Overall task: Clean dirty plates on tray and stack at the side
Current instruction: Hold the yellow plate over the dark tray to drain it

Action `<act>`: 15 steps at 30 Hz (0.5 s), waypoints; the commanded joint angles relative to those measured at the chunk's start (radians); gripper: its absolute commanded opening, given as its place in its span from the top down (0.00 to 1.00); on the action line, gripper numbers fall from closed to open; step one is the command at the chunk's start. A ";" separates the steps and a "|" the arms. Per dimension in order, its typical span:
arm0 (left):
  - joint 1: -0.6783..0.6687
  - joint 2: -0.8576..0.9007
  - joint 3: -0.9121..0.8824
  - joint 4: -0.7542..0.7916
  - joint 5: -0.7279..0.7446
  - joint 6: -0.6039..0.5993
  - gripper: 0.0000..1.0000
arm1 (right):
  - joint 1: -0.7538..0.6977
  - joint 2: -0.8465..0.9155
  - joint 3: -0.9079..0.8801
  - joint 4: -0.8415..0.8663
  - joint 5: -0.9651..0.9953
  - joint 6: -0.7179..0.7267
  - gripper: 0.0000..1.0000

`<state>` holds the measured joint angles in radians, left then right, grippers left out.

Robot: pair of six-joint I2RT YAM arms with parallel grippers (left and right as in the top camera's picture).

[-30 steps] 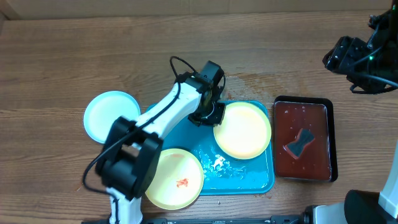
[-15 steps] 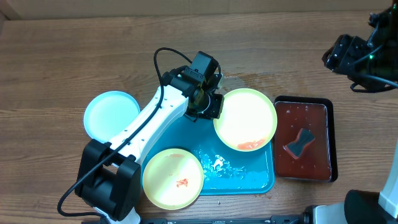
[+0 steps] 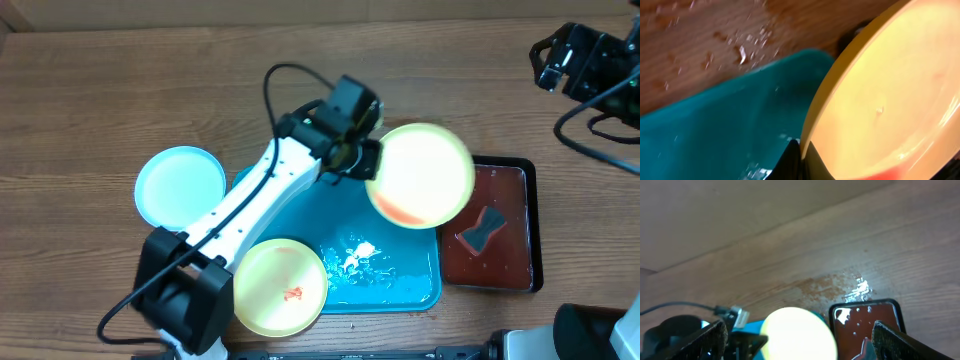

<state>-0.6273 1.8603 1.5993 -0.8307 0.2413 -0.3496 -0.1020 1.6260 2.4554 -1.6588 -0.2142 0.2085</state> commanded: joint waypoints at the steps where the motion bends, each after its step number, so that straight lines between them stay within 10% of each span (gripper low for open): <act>1: -0.035 0.098 0.146 -0.027 -0.032 -0.007 0.96 | 0.005 -0.010 0.061 -0.012 -0.045 -0.018 0.06; 15: -0.158 0.412 0.597 -0.177 -0.208 0.092 0.96 | 0.005 -0.016 0.240 -0.019 -0.212 -0.087 0.04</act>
<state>-0.7631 2.2616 2.1345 -1.0111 0.1013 -0.3065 -0.1020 1.6260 2.6385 -1.6882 -0.3435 0.1562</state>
